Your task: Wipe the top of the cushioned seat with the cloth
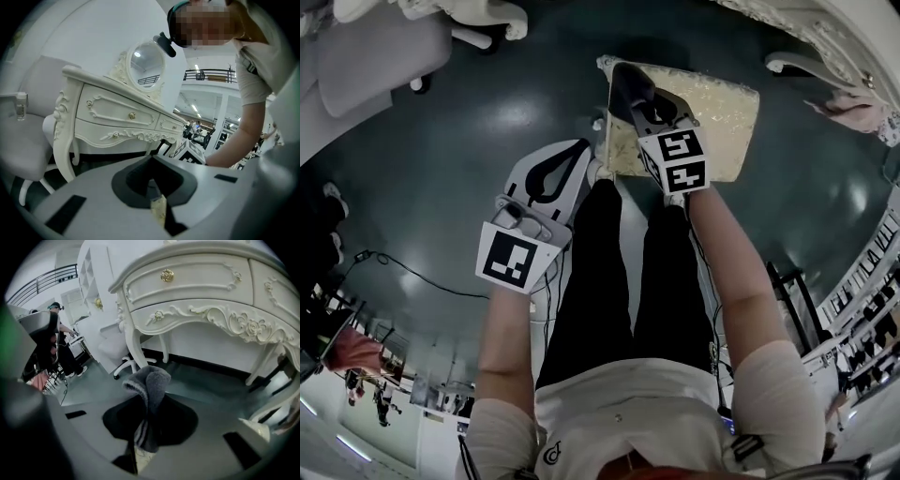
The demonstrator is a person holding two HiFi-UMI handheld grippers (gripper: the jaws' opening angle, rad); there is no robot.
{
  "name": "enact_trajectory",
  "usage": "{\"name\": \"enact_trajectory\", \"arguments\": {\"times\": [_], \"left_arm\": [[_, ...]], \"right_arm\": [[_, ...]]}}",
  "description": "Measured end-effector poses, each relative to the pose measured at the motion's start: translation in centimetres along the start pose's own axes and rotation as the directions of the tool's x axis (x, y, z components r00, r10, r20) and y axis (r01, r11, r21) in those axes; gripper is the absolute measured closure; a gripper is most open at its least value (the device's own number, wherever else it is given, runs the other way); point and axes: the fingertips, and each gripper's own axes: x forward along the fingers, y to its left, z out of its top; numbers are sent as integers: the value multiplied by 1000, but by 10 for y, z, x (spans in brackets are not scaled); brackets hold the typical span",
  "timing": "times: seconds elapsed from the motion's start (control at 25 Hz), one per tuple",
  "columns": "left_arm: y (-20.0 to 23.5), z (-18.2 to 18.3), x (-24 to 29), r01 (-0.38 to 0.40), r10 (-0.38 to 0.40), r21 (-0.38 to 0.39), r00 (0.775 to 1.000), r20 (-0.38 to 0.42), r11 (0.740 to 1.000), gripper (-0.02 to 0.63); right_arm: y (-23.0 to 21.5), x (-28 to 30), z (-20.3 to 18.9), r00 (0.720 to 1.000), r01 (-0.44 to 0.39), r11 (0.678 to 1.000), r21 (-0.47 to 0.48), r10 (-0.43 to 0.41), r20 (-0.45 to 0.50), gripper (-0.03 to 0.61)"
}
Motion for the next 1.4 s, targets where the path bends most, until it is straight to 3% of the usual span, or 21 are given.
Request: {"name": "enact_trajectory", "arguments": {"times": [0.24, 0.44, 0.64, 1.08, 1.4], "left_arm": [[2, -20, 4, 21, -19, 36, 999, -39, 999, 601], [-3, -17, 8, 4, -2, 40, 999, -35, 999, 601], [-25, -11, 19, 17, -13, 89, 999, -40, 996, 601], [-64, -4, 62, 22, -21, 74, 1000, -15, 997, 601], [-96, -14, 90, 71, -57, 151, 994, -92, 986, 601]], "right_arm": [[-14, 17, -14, 998, 27, 999, 24, -25, -57, 503], [-23, 19, -16, 996, 1, 1000, -31, -4, -88, 502], [-43, 10, -25, 995, -14, 1000, -8, 13, -97, 499], [-83, -13, -44, 991, -11, 1000, 13, 13, -137, 499], [-128, -40, -68, 988, 25, 999, 30, -20, -154, 499]]}}
